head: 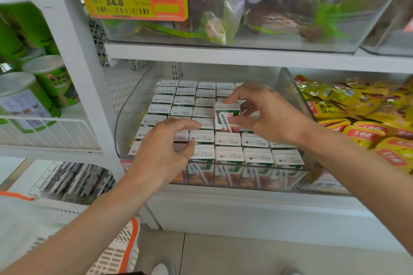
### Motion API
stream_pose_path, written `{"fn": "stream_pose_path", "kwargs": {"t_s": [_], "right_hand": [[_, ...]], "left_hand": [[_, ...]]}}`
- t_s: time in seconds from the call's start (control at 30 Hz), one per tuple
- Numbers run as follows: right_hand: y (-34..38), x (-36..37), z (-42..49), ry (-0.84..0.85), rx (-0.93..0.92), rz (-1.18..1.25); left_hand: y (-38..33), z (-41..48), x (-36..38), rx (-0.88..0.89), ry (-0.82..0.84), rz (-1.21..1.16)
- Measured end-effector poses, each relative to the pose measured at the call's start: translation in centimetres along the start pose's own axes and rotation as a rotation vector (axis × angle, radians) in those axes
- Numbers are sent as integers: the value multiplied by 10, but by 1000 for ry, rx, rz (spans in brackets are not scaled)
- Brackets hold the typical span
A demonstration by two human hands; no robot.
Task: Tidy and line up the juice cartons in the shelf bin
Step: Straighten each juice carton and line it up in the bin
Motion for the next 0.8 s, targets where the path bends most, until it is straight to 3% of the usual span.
{"fn": "stream_pose_path", "kwargs": {"t_s": [0.17, 0.3, 0.4, 0.6, 0.8], "right_hand": [[-7, 25, -4, 174, -41, -75], [-10, 19, -6, 221, -36, -79], [-16, 0, -10, 229, 6, -195], [-25, 0, -12, 414, 88, -381], [-26, -4, -14, 399, 82, -332]], "left_hand": [[1, 1, 1, 6, 8, -6], [3, 1, 0, -2, -10, -9], [2, 1, 1, 1, -17, -10], [-1, 3, 1, 4, -24, -15], [-6, 1, 3, 2, -22, -13]]}}
Point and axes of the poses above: each hand's wrist, its own z-axis towards the middle knuckle, its own x-axis out of the palm, y = z × x, the point moved 9 cm from there along z, towards the middle knuckle, and after that the axes turned 13 degrees about -x, right-handed, at the moved point
